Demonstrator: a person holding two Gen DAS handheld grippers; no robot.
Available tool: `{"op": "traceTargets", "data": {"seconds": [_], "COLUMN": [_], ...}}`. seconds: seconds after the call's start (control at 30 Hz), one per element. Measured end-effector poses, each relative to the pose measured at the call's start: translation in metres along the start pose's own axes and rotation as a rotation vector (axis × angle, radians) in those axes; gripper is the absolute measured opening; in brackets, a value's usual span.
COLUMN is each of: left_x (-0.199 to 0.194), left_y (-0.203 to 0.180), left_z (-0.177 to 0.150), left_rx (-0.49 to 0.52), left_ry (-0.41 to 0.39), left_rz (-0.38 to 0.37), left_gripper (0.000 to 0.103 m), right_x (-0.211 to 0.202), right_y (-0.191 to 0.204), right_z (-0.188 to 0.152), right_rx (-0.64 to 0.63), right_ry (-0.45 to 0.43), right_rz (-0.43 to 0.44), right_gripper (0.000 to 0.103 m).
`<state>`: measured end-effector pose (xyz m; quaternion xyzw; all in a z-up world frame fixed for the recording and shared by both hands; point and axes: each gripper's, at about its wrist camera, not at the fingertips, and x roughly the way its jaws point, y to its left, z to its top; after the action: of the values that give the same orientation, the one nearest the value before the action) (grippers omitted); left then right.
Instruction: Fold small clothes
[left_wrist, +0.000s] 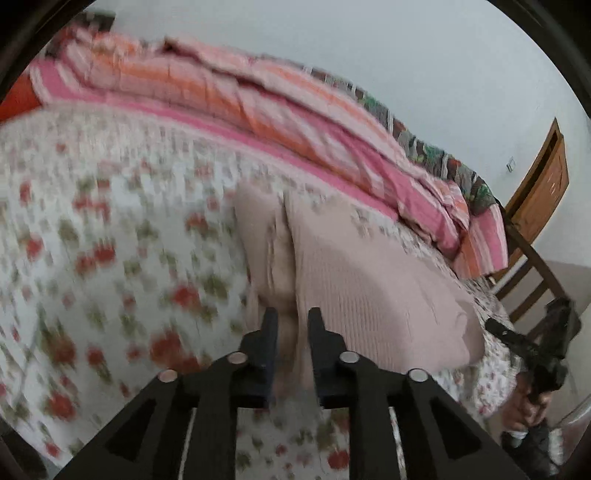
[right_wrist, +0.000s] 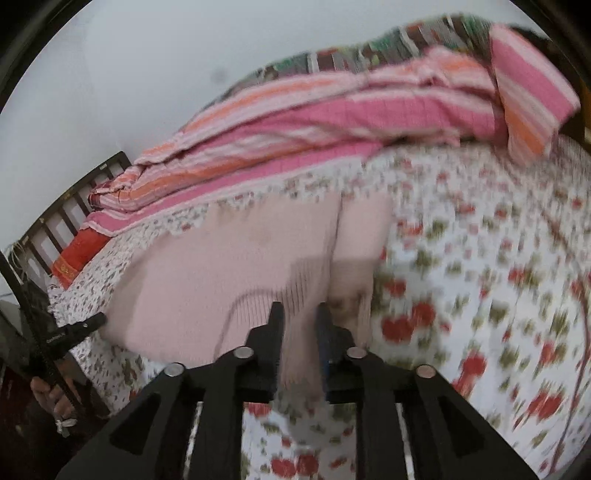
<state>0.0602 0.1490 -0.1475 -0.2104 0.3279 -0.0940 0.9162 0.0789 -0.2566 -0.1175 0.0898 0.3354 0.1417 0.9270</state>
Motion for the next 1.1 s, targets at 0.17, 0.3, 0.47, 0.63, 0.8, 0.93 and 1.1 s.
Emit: {"op": "traceTargets", "data": {"seconds": [0.17, 0.3, 0.47, 0.63, 0.8, 0.93, 1.1], "left_x": [0.026, 0.065, 0.120, 0.152, 0.152, 0.155, 0.151], "left_y": [-0.018, -0.035, -0.056, -0.036, -0.023, -0.031, -0.030], "left_z": [0.041, 0.073, 0.096, 0.089, 0.080, 0.073, 0.076], "left_rx": [0.049, 0.106, 0.156, 0.124, 0.097, 0.137, 0.136], "left_ry": [-0.011, 0.019, 0.102, 0.160, 0.133, 0.117, 0.124], "left_rz": [0.009, 0.025, 0.065, 0.158, 0.095, 0.124, 0.115], "left_gripper": [0.026, 0.026, 0.026, 0.025, 0.025, 0.026, 0.028], "right_x": [0.028, 0.067, 0.109, 0.152, 0.161, 0.163, 0.159], "right_y": [0.012, 0.012, 0.008, -0.007, -0.021, -0.018, -0.010], "right_z": [0.037, 0.064, 0.082, 0.077, 0.069, 0.066, 0.069], "right_rx": [-0.046, -0.030, 0.001, 0.048, 0.100, 0.080, 0.063], "right_ry": [-0.020, 0.016, 0.079, 0.171, 0.144, 0.137, 0.143], "right_rz": [-0.064, -0.119, -0.141, -0.180, -0.177, -0.193, -0.210], "right_gripper": [0.021, 0.021, 0.021, 0.020, 0.013, 0.013, 0.016]}}
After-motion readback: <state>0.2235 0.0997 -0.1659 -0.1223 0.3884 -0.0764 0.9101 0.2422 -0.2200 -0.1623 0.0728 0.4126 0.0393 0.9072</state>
